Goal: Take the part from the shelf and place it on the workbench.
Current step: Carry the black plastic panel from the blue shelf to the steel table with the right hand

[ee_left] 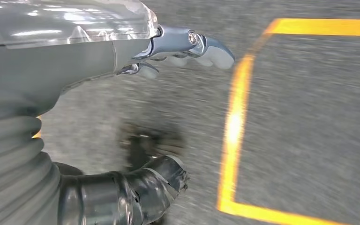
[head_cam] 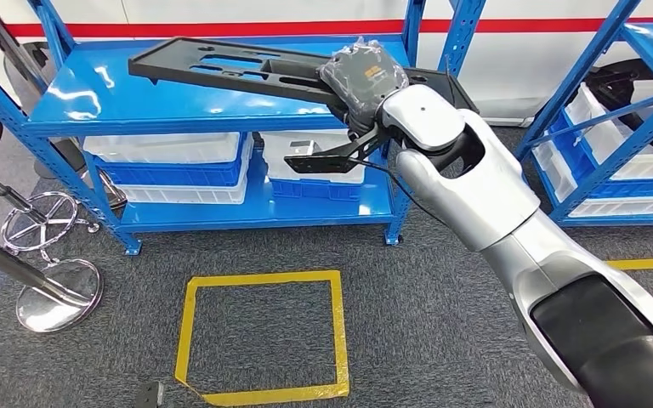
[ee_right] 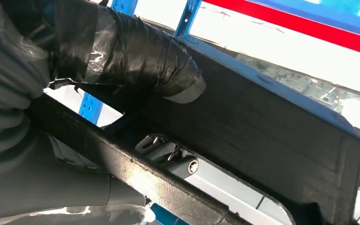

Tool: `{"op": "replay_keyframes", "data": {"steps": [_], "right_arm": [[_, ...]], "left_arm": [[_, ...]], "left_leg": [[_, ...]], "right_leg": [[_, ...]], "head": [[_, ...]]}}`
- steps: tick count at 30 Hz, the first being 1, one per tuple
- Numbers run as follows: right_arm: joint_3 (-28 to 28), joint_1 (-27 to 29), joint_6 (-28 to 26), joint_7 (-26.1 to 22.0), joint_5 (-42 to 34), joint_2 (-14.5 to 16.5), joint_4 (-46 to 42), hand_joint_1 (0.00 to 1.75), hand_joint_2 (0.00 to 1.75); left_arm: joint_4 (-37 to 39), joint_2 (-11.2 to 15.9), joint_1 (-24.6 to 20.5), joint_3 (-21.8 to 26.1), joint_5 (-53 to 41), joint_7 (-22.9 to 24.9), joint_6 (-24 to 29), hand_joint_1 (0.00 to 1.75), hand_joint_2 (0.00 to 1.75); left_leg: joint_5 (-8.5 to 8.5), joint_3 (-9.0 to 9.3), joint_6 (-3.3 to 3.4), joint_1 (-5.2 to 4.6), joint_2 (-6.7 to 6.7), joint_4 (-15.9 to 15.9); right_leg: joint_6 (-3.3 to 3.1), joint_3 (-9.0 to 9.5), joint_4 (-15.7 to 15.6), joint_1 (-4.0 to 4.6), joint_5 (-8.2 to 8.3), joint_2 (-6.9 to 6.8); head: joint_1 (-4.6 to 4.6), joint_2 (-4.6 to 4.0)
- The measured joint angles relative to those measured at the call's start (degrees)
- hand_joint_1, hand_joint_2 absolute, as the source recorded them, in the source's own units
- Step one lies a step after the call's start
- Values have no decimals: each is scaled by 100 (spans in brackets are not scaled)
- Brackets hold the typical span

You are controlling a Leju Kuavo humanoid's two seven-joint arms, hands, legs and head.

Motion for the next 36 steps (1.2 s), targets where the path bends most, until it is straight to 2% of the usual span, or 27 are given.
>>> {"op": "replay_keyframes", "data": {"steps": [2, 4, 7, 9, 11, 13, 14, 15, 16, 18, 19, 20, 22, 23, 25, 26, 28, 29, 30, 31, 32, 34, 36], "right_arm": [[-2, -12, 8, -9, -14, -32, -3, 175, 175], [-5, -33, 12, -24, -37, -71, -16, 175, 175], [-7, -42, 15, -36, -59, -121, -48, 175, 175], [-8, -46, 16, -33, -61, -146, -61, 175, 175], [-9, -54, 16, -29, -61, -150, -78, 175, 175], [-9, -50, 17, -32, -61, -151, -84, 175, 175], [-9, -42, 19, -34, -62, -151, -83, 175, 175], [-9, -35, 20, -37, -64, -153, -83, 175, 175], [-9, -31, 21, -37, -69, -156, -83, 175, 175], [-9, -39, 21, -40, -90, -176, -89, 175, 175], [-9, -51, 22, -44, -108, -202, -93, 175, 175], [-9, -63, 24, -50, -129, -232, -100, 175, 175], [-9, -78, 28, -68, -173, -311, -110, 175, 175], [-9, -78, 29, -77, -191, -349, -118, 175, 175], [-9, -91, 29, -95, -218, -435, -126, 175, 175], [-9, -98, 28, -100, -229, -477, -130, 175, 175], [-9, -92, 27, -107, -249, -544, -131, 175, 175], [-9, -78, 27, -111, -254, -565, -131, 175, 175], [-9, -63, 28, -116, -258, -578, -131, 175, 175], [-9, -54, 27, -121, -260, -586, -131, 175, 175], [-9, -55, 25, -124, -261, -590, -131, 175, 175], [-9, -81, 19, -123, -266, -595, -131, 175, 175], [-9, -99, 10, -121, -281, -596, -134, 175, 175]], "left_arm": [[49, 55, 110, 15, 2, 262, 113, 0, 175], [88, 105, 212, 37, 1, 408, 173, 0, 175], [129, 161, 310, 76, -1, 467, 199, 0, 175], [143, 190, 342, 96, -4, 482, 204, 0, 175], [156, 219, 357, 109, -7, 494, 206, 0, 175], [176, 236, 362, 115, -10, 522, 214, 0, 175], [186, 240, 368, 117, -13, 563, 230, 0, 175], [196, 245, 377, 120, -20, 651, 262, 0, 175], [203, 260, 393, 126, -35, 784, 303, 0, 175], [215, 335, 446, 145, -67, 1111, 360, 0, 175], [219, 389, 480, 156, -80, 1246, 354, 0, 175], [221, 444, 510, 169, -84, 1336, 331, 0, 175], [226, 526, 561, 212, -86, 1426, 270, 0, 175], [227, 551, 582, 233, -86, 1445, 253, 0, 175], [228, 579, 611, 257, -86, 1460, 235, 0, 175], [228, 583, 618, 261, -90, 1451, 224, 0, 175], [228, 584, 618, 267, -105, 1410, 196, 0, 175], [228, 583, 618, 269, -113, 1388, 183, 0, 175], [229, 578, 617, 272, -118, 1367, 174, 0, 175], [230, 568, 617, 274, -122, 1349, 165, 0, 175], [230, 552, 617, 276, -127, 1331, 154, 0, 175], [231, 516, 616, 278, -141, 1292, 130, 0, 175], [232, 495, 613, 279, -157, 1258, 107, 0, 175]], "left_leg": [[-43, 3, -24, 2, -12, 44], [-76, -26, -69, -17, -20, 102], [-78, -55, -140, -22, -29, 111], [-179, -94, -198, -9, -36, 215], [-479, -306, -247, 3, -38, 715], [-792, -648, -276, 9, -37, 1463], [-846, -766, -282, 9, -37, 1702], [-794, -790, -279, 9, -37, 1738], [-647, -707, -269, 9, -37, 1555], [-260, -311, -226, 6, -38, 755], [-141, -134, -202, -7, -39, 395], [-85, -23, -180, -20, -44, 166], [-81, 16, -151, -45, -56, 60], [-64, 20, -125, -27, -58, 42], [-21, 41, -63, 2, -50, -19], [-2, 50, -34, 16, -44, -44], [6, 43, -7, 10, -42, -45], [5, 39, -5, 9, -41, -39], [2, 37, -4, 8, -41, -30], [-5, 35, -6, 9, -41, -16], [-15, 35, -11, 10, -42, 1], [-48, 21, -39, -1, -47, 51], [-61, -15, -83, -22, -52, 85]], "right_leg": [[-23, 342, -693, -13, 367, -4], [-58, 592, -1233, 6, 529, 0], [-112, 618, -1338, 29, 523, 4], [-171, 642, -1387, 7, 547, 0], [-219, 664, -1423, -8, 567, -1], [-236, 665, -1422, -1, 568, 2], [-238, 666, -1418, 3, 566, 3], [-240, 668, -1412, 5, 563, 4], [-239, 675, -1407, 6, 558, 7], [-228, 697, -1404, 8, 543, 15], [-212, 699, -1402, 14, 541, 19], [-190, 695, -1404, 18, 545, 19], [-139, 683, -1414, 27, 565, 16], [-109, 680, -1417, 30, 562, 13], [-55, 627, -1278, 31, 446, 12], [-30, 535, -1063, 30, 305, 11], [5, 205, -320, 20, -73, 11], [20, 49, 17, 12, -193, 10], [32, -39, 206, 3, -217, 8], [38, -4, 147, -8, -112, 4], [35, 135, -124, -17, 75, 0], [8, 518, -895, -13, 422, -4], [-30, 706, -1313, 6, 501, -1]], "head": [[-1, 0], [-2, 0], [-4, 0], [-5, 0], [-6, 0], [-5, 0], [-5, 0], [-4, 0], [-5, 0], [-4, 0], [-4, 0], [-4, 0], [-5, 0], [-6, 0], [-2, 0], [-2, 0], [-1, 0], [0, 0], [0, 0], [0, 0], [1, 0], [1, 0], [-3, 0]]}}
